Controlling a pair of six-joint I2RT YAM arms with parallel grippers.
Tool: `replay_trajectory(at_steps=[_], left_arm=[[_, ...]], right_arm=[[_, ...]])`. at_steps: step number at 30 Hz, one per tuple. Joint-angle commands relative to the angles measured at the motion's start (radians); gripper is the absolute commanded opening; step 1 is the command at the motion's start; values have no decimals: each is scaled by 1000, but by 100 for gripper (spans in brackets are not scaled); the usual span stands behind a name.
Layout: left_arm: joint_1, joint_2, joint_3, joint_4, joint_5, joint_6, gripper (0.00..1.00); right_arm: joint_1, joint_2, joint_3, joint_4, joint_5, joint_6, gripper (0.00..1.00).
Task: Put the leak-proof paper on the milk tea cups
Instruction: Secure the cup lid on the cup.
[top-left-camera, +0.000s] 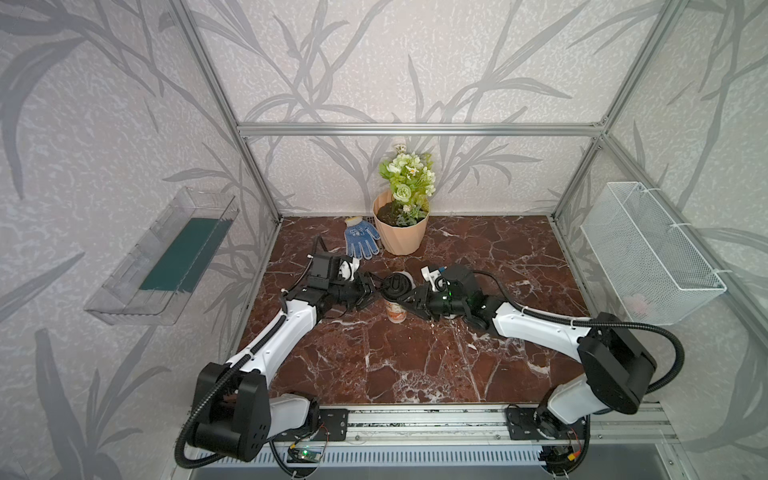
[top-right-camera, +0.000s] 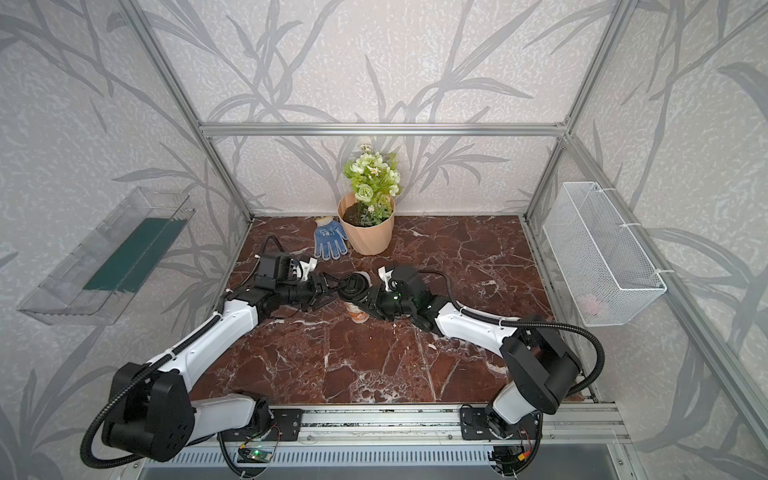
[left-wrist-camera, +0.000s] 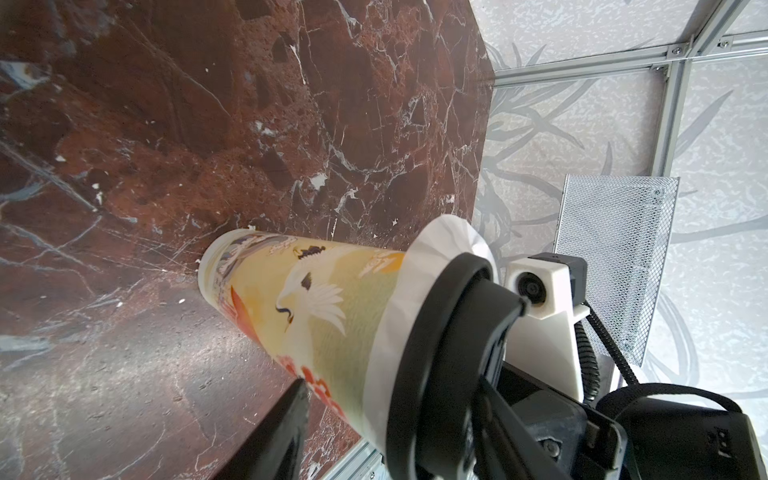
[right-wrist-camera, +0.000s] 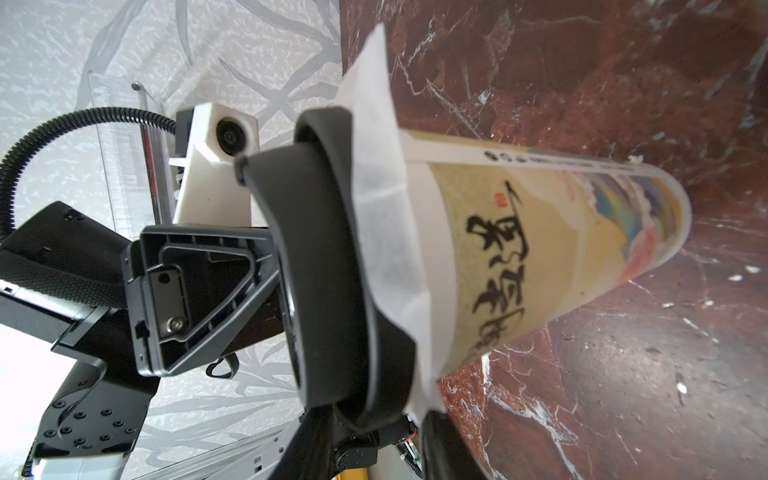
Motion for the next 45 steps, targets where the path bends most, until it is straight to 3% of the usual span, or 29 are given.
replay_trajectory(at_steps=[1,15,19,23,27,36,45], left_arm=[[-4,53,-58,-197,-108,18,59],[-4,59,-50,-203,-110,24,59],[-4,58,-45,-214,-111,31,59],[-4,43,-57,-223,-114,32,59],[-4,37,-64,-218,-114,30,59],[-4,36,-61,-217,-111,28,59],[-4,40,-54,-215,-111,28,59]], right_arm=[[-1,46,-50,-175,82,-17,33],[2,69,-41,-284,118,-98,30],[-13,11,-7,-176,4,-145,33],[-76,-99,59,-280,-119,-263,38],[-149,-134,92,-328,-130,-303,40],[-199,83,363,-487,-269,-449,52],[-201,221,471,-543,-282,-486,49]])
